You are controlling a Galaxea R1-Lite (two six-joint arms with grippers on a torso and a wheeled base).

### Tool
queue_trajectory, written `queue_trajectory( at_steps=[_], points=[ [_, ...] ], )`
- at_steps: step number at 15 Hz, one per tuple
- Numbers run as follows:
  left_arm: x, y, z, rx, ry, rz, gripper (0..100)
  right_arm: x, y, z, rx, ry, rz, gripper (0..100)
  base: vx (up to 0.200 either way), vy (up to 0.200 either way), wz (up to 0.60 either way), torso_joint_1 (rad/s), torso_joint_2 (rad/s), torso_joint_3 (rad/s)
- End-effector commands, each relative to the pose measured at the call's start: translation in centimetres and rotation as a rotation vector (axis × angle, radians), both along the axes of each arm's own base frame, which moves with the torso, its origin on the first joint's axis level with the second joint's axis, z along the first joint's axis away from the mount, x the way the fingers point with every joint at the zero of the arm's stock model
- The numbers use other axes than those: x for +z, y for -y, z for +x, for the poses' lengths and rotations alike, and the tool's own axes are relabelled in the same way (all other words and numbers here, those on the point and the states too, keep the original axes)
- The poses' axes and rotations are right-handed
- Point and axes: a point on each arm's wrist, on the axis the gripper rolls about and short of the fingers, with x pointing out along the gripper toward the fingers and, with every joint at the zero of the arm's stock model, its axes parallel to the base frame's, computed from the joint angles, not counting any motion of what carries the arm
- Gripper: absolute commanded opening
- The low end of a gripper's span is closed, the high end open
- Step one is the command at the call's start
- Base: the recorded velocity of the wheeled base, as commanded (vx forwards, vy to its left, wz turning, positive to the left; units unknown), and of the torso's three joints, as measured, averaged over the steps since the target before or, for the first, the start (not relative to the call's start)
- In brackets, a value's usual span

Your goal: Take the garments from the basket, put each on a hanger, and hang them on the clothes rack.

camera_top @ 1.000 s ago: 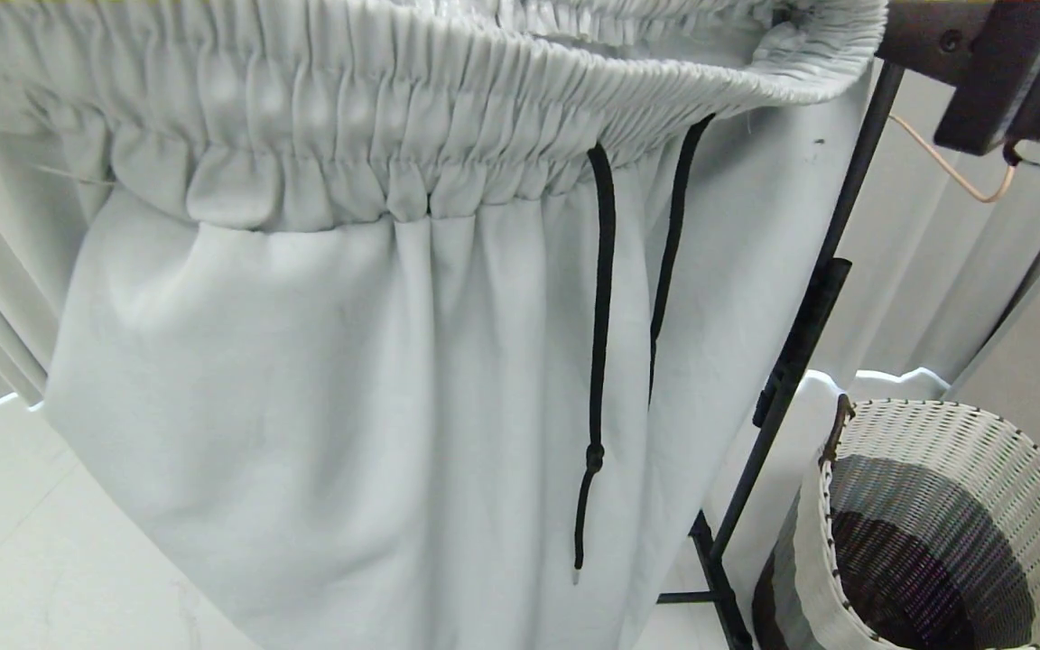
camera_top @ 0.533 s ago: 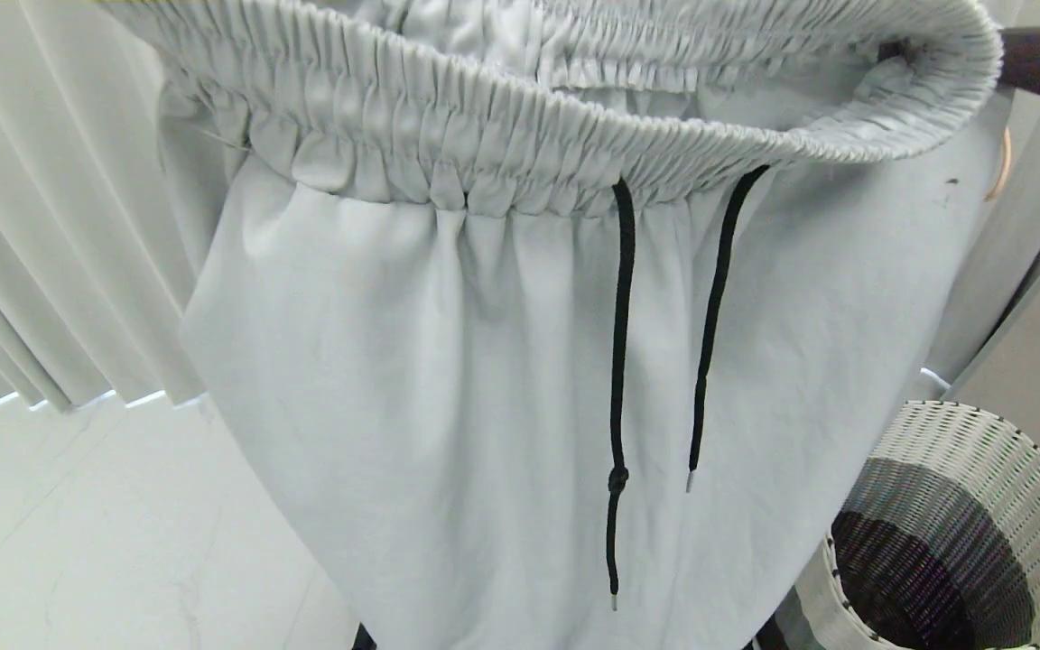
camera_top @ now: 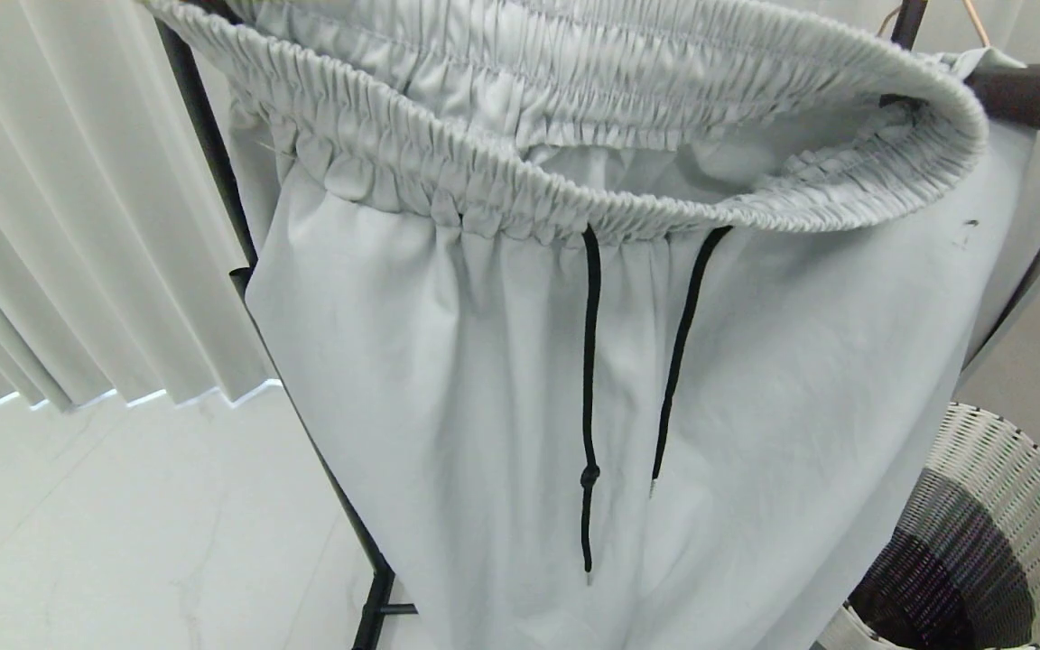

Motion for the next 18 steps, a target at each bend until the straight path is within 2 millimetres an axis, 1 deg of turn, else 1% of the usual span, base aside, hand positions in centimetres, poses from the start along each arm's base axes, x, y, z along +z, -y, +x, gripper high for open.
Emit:
queue_trajectory(
  at_steps=[1,10,11,14,18],
  points=[
    [0.2,-0.1,0.3,0.016,0.007,0.000,0,-0.1,0.0,0.0,0.001,-0.002,-0.003,0,0.000,0.000,0.00,0.000,0.00,0.000],
    [0.2,-0.1,0.3,0.016,0.009,0.003,0,-0.2,0.3,-0.2,0.000,-0.004,-0.006,0,0.000,0.000,0.00,0.000,0.00,0.000],
    [0.2,-0.1,0.3,0.016,0.009,0.003,0,-0.2,0.4,-0.3,0.000,-0.003,-0.005,100,0.000,0.000,0.00,0.000,0.00,0.000],
    [0.2,-0.1,0.3,0.016,0.009,0.003,0,-0.6,0.5,-0.3,-0.016,-0.013,-0.022,100,0.000,0.000,0.00,0.000,0.00,0.000],
    [0.1,0.0,0.4,0.031,0.009,0.011,0,-1.7,2.5,-1.5,-0.037,0.002,-0.054,100,0.000,0.000,0.00,0.000,0.00,0.000]
  ],
)
